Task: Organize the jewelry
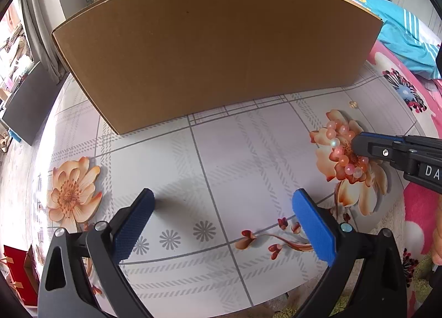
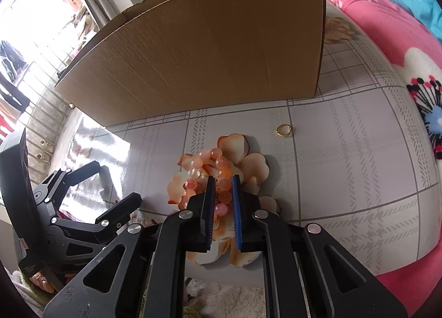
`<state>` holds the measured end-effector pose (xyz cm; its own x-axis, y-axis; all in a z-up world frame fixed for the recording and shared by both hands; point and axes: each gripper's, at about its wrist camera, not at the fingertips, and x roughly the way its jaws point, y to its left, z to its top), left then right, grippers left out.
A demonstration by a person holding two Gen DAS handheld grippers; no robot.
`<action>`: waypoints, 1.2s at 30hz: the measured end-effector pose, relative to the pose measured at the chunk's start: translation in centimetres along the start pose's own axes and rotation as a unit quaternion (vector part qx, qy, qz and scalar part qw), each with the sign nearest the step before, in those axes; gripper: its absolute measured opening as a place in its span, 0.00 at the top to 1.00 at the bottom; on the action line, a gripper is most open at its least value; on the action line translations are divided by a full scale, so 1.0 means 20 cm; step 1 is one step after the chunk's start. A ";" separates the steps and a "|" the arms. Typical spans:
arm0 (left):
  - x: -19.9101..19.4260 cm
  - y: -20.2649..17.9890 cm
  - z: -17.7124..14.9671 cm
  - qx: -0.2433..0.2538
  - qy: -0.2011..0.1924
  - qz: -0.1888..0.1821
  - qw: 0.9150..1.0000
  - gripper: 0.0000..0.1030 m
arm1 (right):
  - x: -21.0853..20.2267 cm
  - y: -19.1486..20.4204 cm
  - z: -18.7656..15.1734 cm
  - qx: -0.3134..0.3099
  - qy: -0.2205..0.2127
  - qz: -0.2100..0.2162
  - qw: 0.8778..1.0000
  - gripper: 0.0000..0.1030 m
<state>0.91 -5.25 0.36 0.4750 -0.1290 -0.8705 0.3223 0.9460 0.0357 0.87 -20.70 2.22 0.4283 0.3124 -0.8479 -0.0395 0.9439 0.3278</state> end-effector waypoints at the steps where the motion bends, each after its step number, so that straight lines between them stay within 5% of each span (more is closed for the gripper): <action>1: 0.00 0.00 0.00 0.000 0.000 0.000 1.000 0.05 | 0.01 0.00 0.00 0.002 0.001 0.004 1.000 0.92; 18: 0.00 0.01 -0.01 -0.003 -0.004 0.002 1.000 0.05 | 0.14 0.16 0.07 0.010 0.024 0.091 0.996 0.92; 21: 0.00 0.00 -0.01 -0.003 -0.005 0.002 1.000 0.05 | 0.17 0.20 0.07 0.011 0.035 0.127 0.991 0.87; 26: -0.01 0.00 -0.01 -0.001 -0.006 0.001 1.000 0.05 | 0.12 0.14 0.07 0.020 0.020 0.129 0.991 0.75; 31: -0.01 0.00 -0.01 -0.002 -0.006 0.002 1.000 0.05 | 0.00 -0.01 0.06 0.040 -0.021 0.074 0.996 0.74; 36: -0.01 0.00 -0.01 -0.002 -0.006 0.002 1.000 0.05 | -0.05 -0.10 0.06 0.026 -0.047 -0.037 0.998 0.74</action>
<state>0.63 -5.20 0.33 0.4857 -0.1293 -0.8645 0.3181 0.9473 0.0370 1.63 -23.10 2.88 0.5107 0.2289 -0.8287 0.0413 0.9563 0.2896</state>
